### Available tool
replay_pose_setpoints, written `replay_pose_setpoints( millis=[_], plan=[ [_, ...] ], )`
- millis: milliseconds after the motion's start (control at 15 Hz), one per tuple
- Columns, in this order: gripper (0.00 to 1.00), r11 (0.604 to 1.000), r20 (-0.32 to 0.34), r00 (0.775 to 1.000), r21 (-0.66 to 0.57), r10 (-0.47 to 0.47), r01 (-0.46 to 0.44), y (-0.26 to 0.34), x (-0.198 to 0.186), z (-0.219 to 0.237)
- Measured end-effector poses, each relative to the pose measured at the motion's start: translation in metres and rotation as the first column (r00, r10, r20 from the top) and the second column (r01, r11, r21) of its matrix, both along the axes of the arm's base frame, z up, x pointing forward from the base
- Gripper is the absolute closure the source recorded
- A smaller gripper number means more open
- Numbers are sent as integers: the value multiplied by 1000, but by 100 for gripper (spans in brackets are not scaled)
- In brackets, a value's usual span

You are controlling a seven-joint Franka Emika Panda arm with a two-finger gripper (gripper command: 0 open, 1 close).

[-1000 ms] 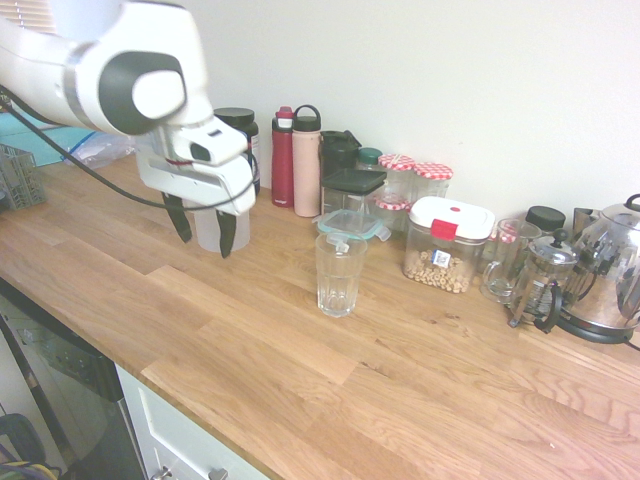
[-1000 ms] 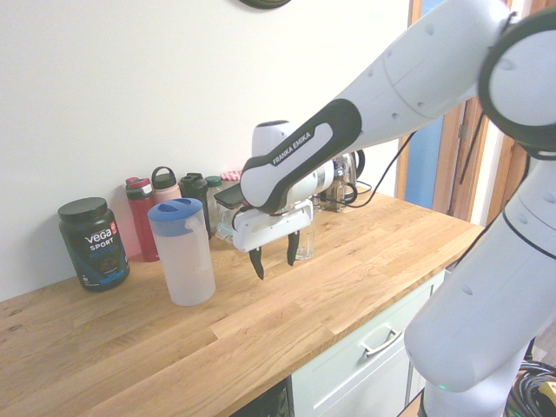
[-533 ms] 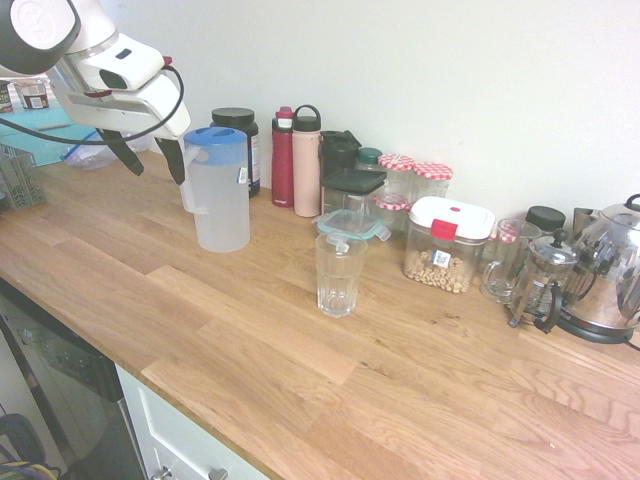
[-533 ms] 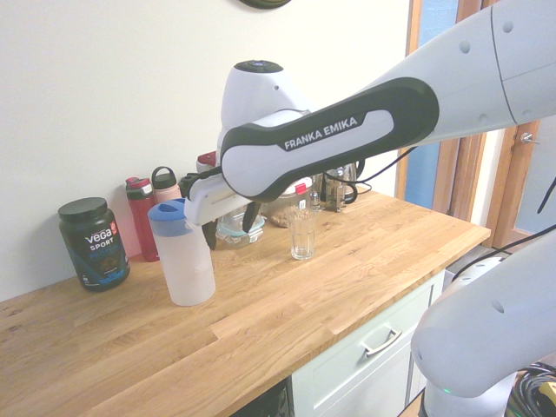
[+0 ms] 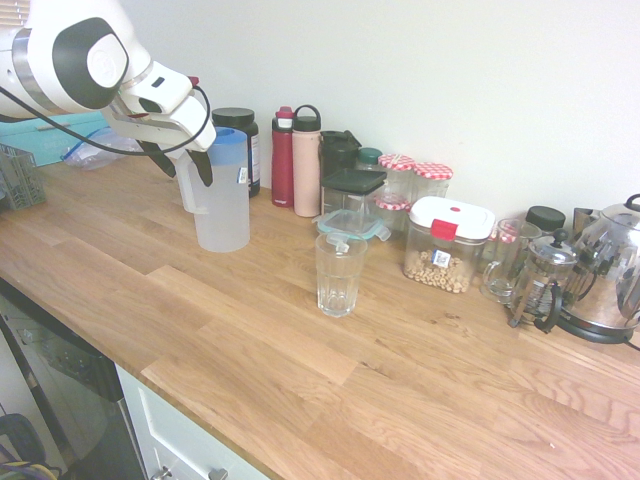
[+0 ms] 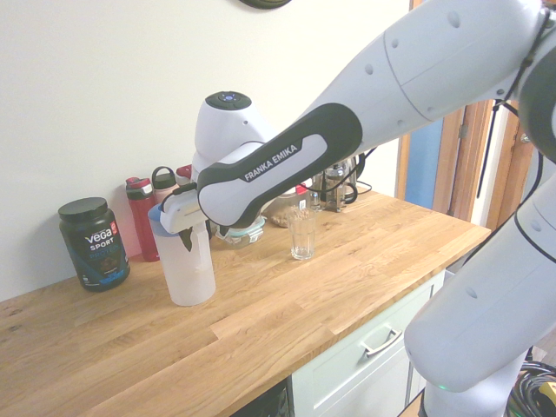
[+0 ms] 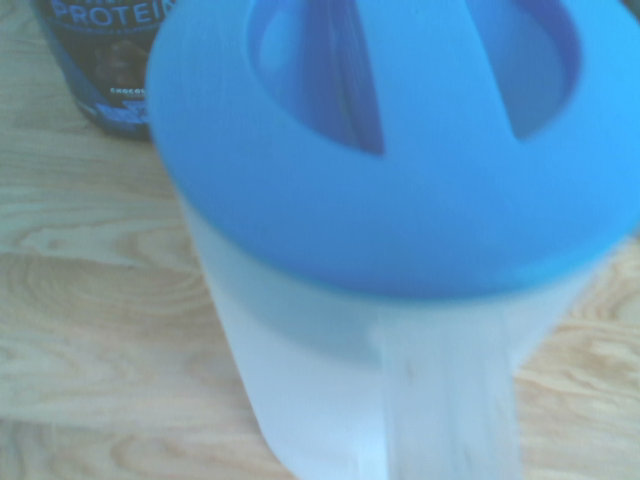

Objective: Pour me some water

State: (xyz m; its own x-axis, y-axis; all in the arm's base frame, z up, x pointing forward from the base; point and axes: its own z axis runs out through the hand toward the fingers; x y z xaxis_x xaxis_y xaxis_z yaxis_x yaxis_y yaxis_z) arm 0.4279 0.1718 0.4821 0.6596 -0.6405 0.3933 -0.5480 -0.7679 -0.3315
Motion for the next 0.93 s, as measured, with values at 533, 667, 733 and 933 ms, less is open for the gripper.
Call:
replay_pose_setpoints(
  millis=[533, 667, 733, 933],
  plan=[
    [100, 1000, 14, 1000, 1, -1, 1, 11, 18, 7],
    [100, 1000, 10, 1000, 2, -4, 4, 14, 19, 4],
    [100, 1000, 7, 1000, 4, -7, 7, 15, 19, 3],
    [100, 1000, 7, 1000, 4, -13, 13, 17, 18, 1]
  ],
)
